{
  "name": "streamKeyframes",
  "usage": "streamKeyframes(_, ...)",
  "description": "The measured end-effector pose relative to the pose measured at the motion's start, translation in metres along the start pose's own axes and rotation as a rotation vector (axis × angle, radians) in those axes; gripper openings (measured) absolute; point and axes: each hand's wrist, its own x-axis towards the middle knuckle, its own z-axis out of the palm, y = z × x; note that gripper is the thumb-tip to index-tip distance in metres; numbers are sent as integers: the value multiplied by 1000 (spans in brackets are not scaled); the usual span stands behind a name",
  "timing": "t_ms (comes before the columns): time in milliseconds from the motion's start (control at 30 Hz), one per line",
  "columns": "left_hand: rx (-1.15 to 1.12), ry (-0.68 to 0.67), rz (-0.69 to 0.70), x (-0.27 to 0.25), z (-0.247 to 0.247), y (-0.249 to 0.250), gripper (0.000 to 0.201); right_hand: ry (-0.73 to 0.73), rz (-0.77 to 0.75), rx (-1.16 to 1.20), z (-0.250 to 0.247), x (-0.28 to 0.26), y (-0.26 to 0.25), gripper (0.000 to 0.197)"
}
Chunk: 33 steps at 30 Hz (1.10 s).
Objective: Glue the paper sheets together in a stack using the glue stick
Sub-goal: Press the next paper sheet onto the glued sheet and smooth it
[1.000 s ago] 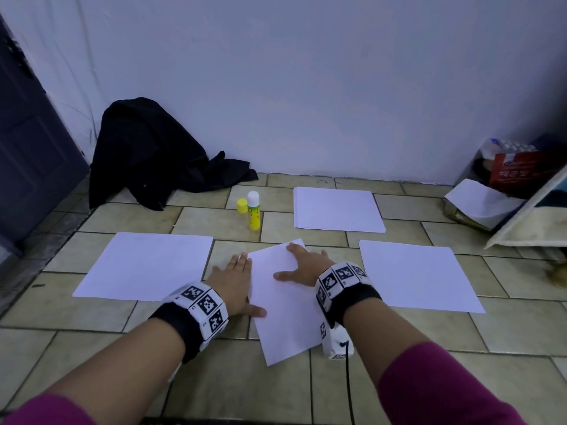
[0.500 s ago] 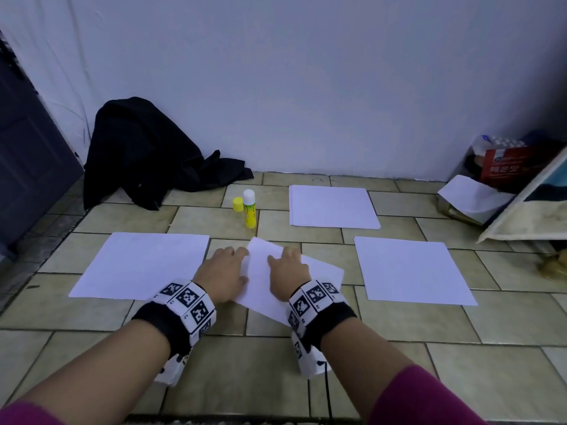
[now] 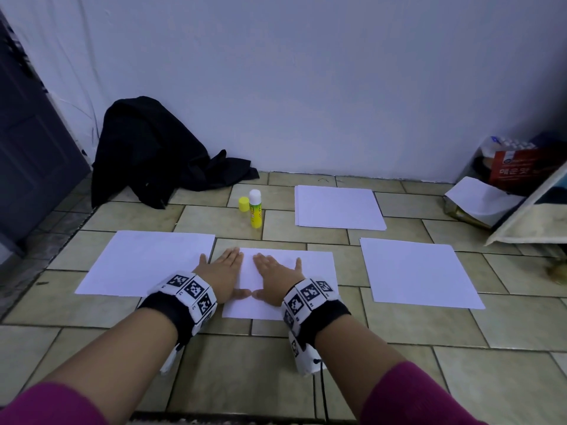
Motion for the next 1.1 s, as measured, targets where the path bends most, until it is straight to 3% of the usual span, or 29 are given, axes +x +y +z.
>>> streamKeyframes(267, 54, 3, -6, -2, -3, 0, 88, -13, 224, 69, -3, -39, 84, 81)
streamKeyframes(433, 136, 35, -26, -8, -19, 5, 95, 70, 270, -25, -6, -37, 86, 90)
streamKeyframes(500, 177, 87, 19, -12, -27, 13, 85, 129, 328, -120, -10, -35, 79, 83)
streamKeyframes(633, 19, 194, 232, -11, -17, 35, 58, 279, 371, -185, -12, -35, 57, 33)
streamKeyframes(833, -108, 238, 228, -15, -16, 46, 23, 232, 301, 53, 0, -20, 28, 46)
streamKeyframes(900, -129, 299, 176, -14, -16, 41, 29, 212, 209, 55, 1, -15, 22, 51)
streamKeyframes(967, -124, 309, 103, -9, -12, 34, 55, 187, 119, 60, 0, -12, 20, 53)
streamKeyframes(1033, -144, 243, 32, -6, -7, 28, 83, 155, 67, 77, -2, -8, 18, 63)
streamKeyframes(1100, -142, 164, -3, -3, -3, 24, 97, 103, 33, 81, -5, -7, 12, 77)
